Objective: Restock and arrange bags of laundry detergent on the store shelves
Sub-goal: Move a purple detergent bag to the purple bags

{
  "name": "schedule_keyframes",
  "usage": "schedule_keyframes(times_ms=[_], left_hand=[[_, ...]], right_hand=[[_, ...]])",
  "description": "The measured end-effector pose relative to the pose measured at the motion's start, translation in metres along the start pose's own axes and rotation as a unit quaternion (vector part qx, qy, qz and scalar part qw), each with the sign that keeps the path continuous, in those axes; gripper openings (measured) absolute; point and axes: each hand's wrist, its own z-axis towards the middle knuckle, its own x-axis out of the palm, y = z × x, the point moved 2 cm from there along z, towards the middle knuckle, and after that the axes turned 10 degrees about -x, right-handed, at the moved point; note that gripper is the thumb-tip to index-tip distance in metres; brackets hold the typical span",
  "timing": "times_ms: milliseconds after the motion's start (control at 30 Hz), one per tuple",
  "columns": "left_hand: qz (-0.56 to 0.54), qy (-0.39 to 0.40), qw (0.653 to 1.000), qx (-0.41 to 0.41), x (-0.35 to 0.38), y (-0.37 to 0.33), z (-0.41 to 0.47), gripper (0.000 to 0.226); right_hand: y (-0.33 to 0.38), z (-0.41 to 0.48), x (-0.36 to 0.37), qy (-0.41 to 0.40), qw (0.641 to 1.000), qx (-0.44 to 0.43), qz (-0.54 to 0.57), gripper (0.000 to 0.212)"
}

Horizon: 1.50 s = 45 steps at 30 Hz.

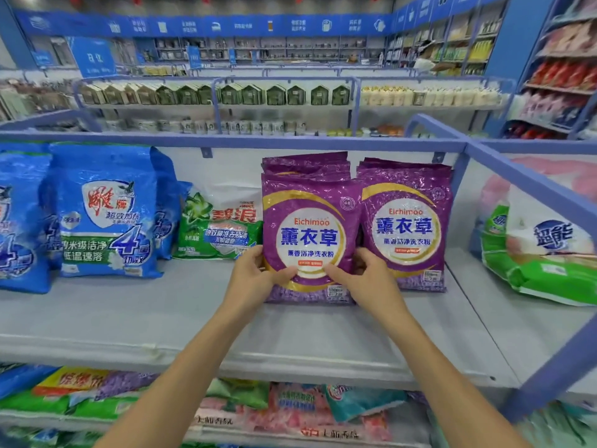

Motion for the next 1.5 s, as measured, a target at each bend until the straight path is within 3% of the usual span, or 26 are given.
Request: schedule_keyframes(times_ms=[100, 267, 433, 767, 1200, 1300, 1500], left_hand=[[0.057, -0.011, 0.998, 0.002, -0.004, -0.002, -0.001, 0.049], [0.185, 0.022, 0.983, -0.011, -0.015, 0.006, -0.009, 0.070], [0.219, -0.020, 0.974, 0.046, -0.019, 0.013, -0.007, 0.056], [0.227, -0.015, 0.972, 0.061, -0.018, 0.006, 0.006, 0.061], [0.290, -0.027, 0.951, 0.107, -0.024, 0.008, -0.017, 0.042], [0.313, -0.029, 0.940, 0.134, -0.027, 0.013, -0.020, 0.041], [0.408, -0.029, 0.894, 0.183, -0.033, 0.022, -0.043, 0.055]], right_hand=[[-0.002, -0.012, -0.001, -0.010, 1.000, 0.007, -0.023, 0.023], [-0.008, -0.033, 0.007, -0.001, 0.993, 0.027, -0.113, 0.044], [-0.007, -0.028, 0.015, -0.009, 0.989, 0.012, -0.149, 0.031], [-0.007, -0.015, 0.020, -0.025, 0.987, 0.015, -0.160, 0.039], [0.005, -0.036, 0.033, -0.049, 0.967, 0.032, -0.250, 0.037], [0.010, -0.046, 0.036, -0.062, 0.954, 0.031, -0.291, 0.037], [0.017, -0.094, 0.028, -0.035, 0.945, 0.004, -0.326, 0.058]])
